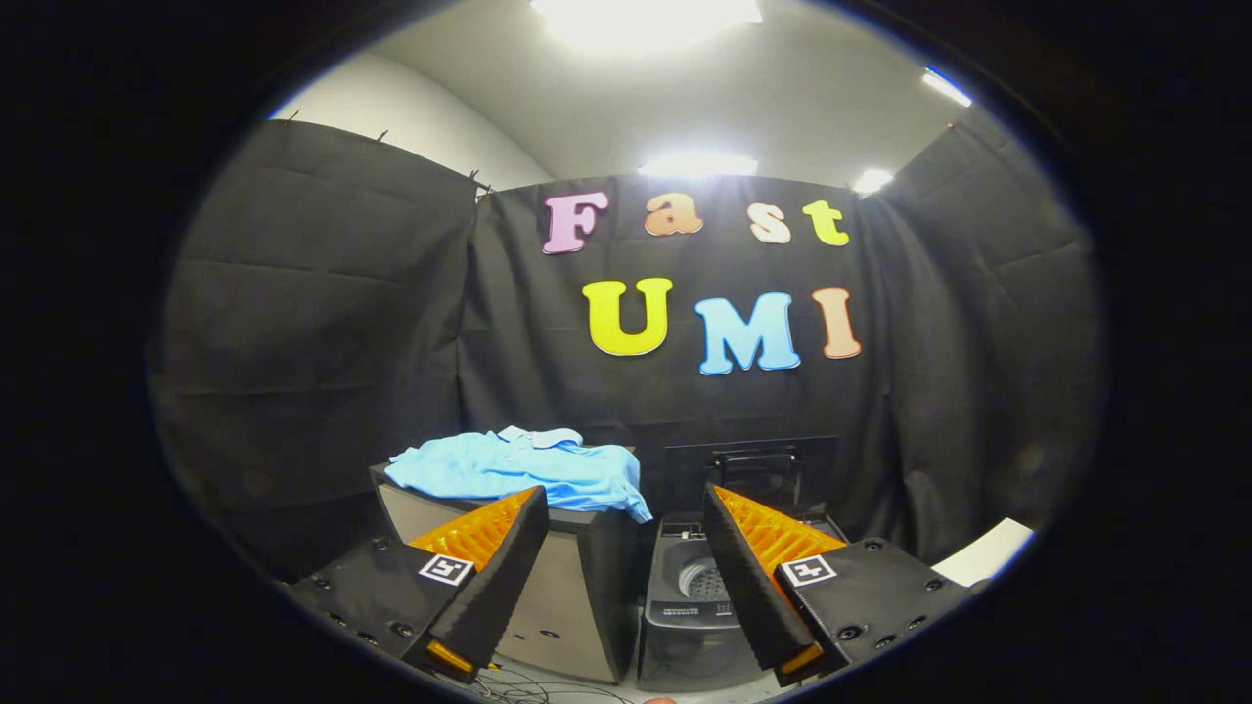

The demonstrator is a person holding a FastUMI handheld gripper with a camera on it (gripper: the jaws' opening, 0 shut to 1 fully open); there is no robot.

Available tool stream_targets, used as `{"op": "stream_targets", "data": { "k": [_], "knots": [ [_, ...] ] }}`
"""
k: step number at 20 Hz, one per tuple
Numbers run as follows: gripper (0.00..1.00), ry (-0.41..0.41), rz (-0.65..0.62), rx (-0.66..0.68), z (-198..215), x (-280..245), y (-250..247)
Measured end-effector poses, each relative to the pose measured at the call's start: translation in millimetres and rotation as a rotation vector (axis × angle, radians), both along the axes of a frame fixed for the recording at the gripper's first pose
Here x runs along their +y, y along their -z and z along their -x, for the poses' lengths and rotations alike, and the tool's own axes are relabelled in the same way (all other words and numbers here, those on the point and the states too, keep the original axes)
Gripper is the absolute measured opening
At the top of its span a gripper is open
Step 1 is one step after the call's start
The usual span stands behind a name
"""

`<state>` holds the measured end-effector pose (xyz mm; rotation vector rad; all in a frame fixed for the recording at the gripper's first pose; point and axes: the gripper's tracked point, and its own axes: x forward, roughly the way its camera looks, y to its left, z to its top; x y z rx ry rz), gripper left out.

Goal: Put the clothes into the washing machine and then close the washing machine lid.

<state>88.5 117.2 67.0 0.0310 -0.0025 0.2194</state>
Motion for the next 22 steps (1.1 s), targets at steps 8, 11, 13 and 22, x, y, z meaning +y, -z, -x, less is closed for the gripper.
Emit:
{"op": "stream_targets", "data": {
  "k": [8, 11, 13, 22],
  "knots": [
    [0.98, -0.091, 0.01, 0.016, -60.8, 41.4, -16.6],
    [0.98, -0.124, 0.015, 0.029, -83.0, 58.8, -18.3],
    [0.98, -0.141, 0.022, 0.033, -98.0, 69.2, -21.6],
    [0.98, -0.241, 0.031, 0.119, -158.3, 128.6, -20.4]
  ]
}}
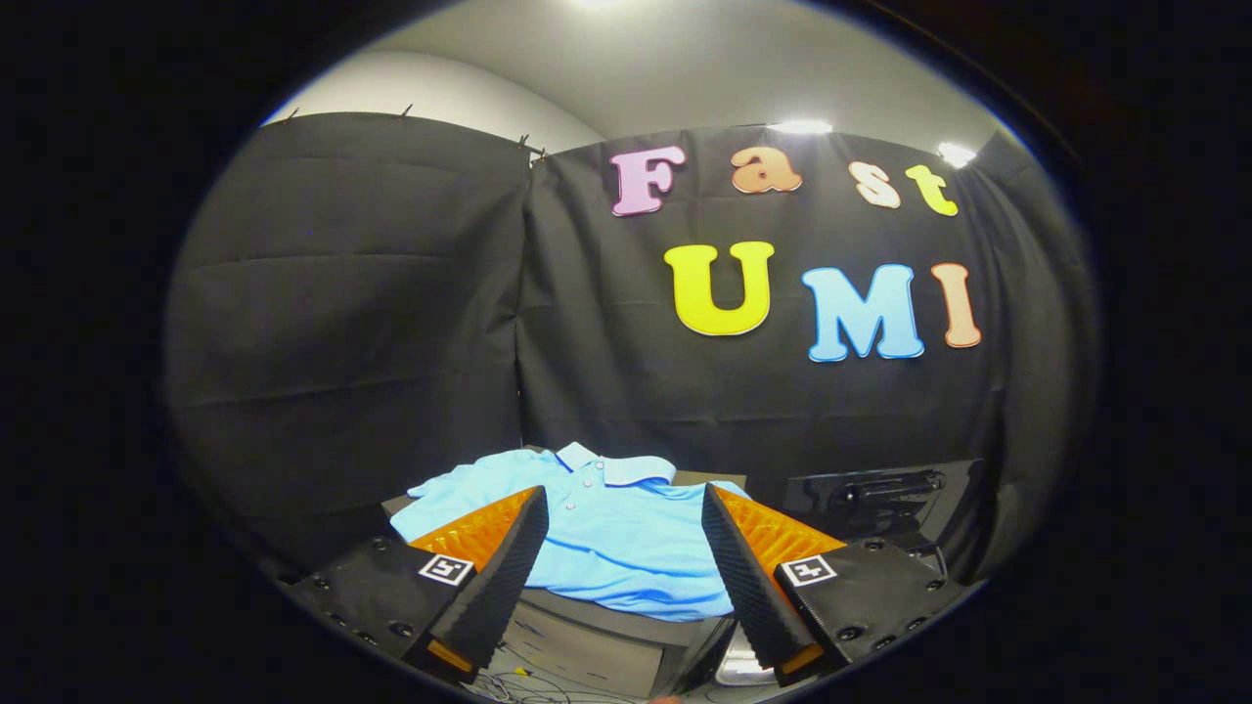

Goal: Put the clothes into the washing machine and then close the washing machine lid.

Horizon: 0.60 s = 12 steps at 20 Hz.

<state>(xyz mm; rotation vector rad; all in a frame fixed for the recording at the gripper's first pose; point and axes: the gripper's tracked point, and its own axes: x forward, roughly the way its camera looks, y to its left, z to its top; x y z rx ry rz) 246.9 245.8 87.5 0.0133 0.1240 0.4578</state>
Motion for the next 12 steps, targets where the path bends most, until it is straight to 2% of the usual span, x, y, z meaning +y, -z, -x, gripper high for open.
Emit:
{"op": "stream_targets", "data": {
  "k": [7, 12],
  "knots": [
    [0.98, -0.085, 0.044, 0.131, -44.8, 49.5, 15.8],
    [0.98, -0.139, 0.101, 0.263, -70.5, 76.7, 44.8]
  ]
}}
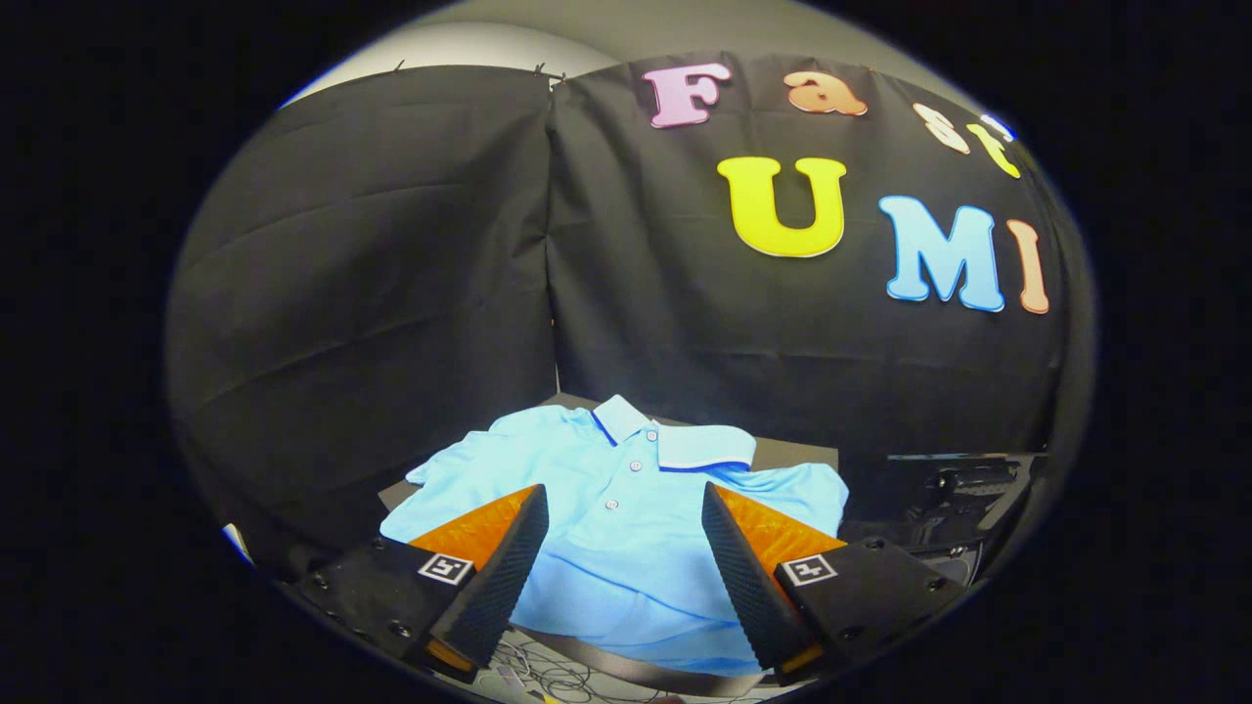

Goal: Put the clothes into the washing machine and then close the washing machine lid.

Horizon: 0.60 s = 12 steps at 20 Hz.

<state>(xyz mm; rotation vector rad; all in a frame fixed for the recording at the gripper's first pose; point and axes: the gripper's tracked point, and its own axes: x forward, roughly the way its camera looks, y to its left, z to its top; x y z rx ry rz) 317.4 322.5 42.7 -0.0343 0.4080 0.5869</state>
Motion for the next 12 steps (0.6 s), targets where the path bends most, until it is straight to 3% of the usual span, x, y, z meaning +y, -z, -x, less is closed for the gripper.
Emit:
{"op": "stream_targets", "data": {
  "k": [12],
  "knots": [
    [0.98, -0.077, 0.126, 0.193, -24.9, 36.9, 44.9]
  ]
}}
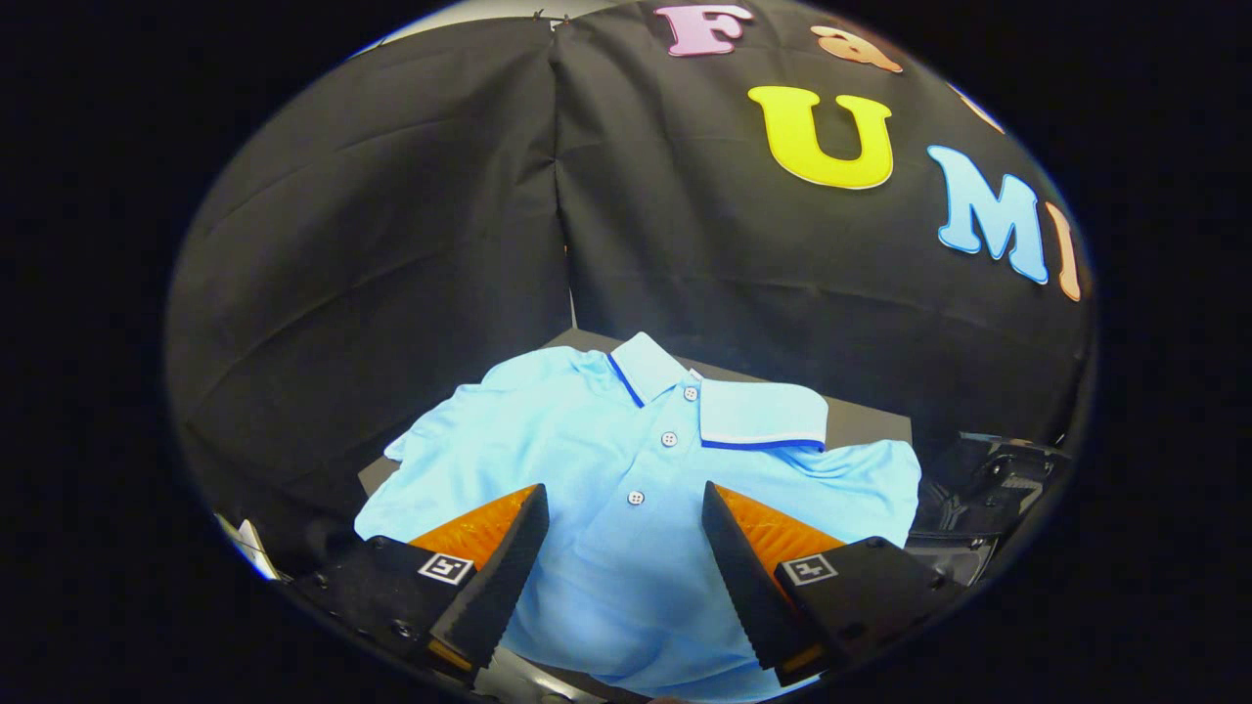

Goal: Put the clothes into the washing machine and then close the washing machine lid.

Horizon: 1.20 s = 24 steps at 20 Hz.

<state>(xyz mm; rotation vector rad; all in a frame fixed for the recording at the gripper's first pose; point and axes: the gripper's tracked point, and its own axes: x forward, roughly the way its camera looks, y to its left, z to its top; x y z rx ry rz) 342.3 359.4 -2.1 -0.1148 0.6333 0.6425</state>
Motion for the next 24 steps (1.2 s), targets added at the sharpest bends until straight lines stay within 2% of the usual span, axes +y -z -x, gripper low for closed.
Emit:
{"op": "stream_targets", "data": {
  "k": [4, 11, 13, 15, 18, 20, 21, 24],
  "knots": [
    [0.98, -0.024, 0.07, 0.036, -0.3, 1.6, 17.5],
    [0.98, -0.032, 0.13, 0.034, -0.7, 3.1, 19.6],
    [0.96, -0.026, 0.135, 0.037, -4.4, 2.2, 19.9],
    [0.89, -0.03, 0.138, 0.042, -4.2, 2.0, 20.5],
    [0.89, -0.022, 0.154, 0.041, -7.1, 1.1, 20.7],
    [0.4, -0.016, 0.149, 0.037, -9.0, 2.1, 19.2],
    [0.4, -0.026, 0.157, 0.027, -9.3, 3.0, 18.5],
    [0.16, -0.037, 0.171, -0.003, -5.6, 2.2, 17.0]
  ]
}}
